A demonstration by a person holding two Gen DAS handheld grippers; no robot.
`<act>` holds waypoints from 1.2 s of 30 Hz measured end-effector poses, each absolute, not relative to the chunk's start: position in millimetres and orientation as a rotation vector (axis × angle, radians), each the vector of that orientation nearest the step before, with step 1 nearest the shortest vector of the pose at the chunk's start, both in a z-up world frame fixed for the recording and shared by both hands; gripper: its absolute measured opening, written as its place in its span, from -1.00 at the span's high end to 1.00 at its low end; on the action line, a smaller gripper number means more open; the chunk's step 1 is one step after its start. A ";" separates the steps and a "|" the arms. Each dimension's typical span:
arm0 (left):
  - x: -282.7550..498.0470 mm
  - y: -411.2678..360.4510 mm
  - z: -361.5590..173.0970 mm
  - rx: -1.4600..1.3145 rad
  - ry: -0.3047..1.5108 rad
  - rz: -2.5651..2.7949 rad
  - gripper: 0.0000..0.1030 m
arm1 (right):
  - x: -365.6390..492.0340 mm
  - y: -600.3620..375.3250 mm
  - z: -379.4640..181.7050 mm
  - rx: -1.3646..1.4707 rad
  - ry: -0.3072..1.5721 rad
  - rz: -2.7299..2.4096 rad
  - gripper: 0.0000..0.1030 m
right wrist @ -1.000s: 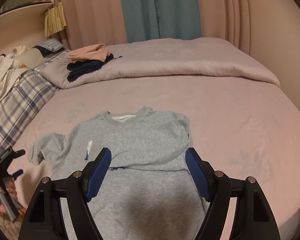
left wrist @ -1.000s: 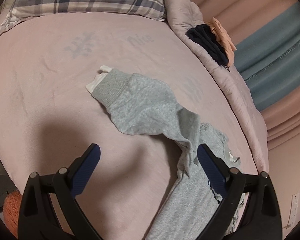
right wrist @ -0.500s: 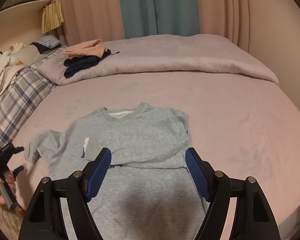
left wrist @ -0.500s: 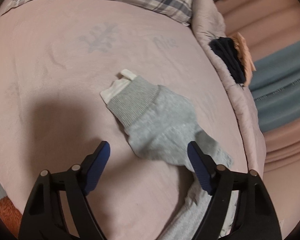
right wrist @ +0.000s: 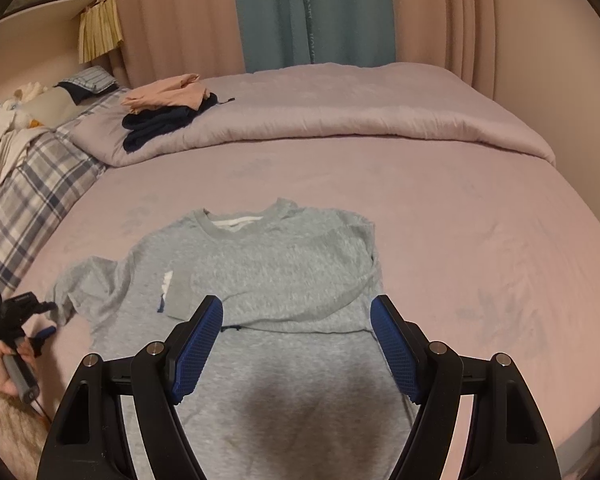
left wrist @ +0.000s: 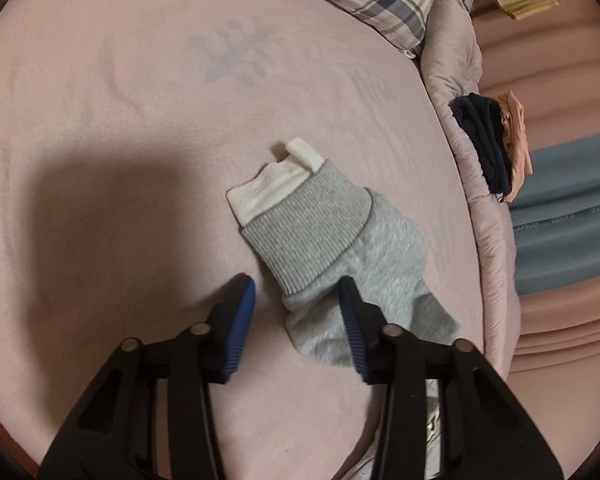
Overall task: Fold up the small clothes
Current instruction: 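Move the left tool to the other sleeve cuff and grasp it, then carry the sleeve across the shirt front with the left tool and release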
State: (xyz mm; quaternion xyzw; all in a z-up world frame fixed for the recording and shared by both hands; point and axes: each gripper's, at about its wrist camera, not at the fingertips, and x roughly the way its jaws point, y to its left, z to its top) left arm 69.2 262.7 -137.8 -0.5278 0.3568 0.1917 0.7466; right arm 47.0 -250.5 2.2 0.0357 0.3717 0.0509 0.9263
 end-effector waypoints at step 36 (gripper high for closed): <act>112.0 164.0 -23.0 -0.892 0.590 0.099 0.76 | 39.4 -264.1 2.7 0.127 0.740 0.094 -0.47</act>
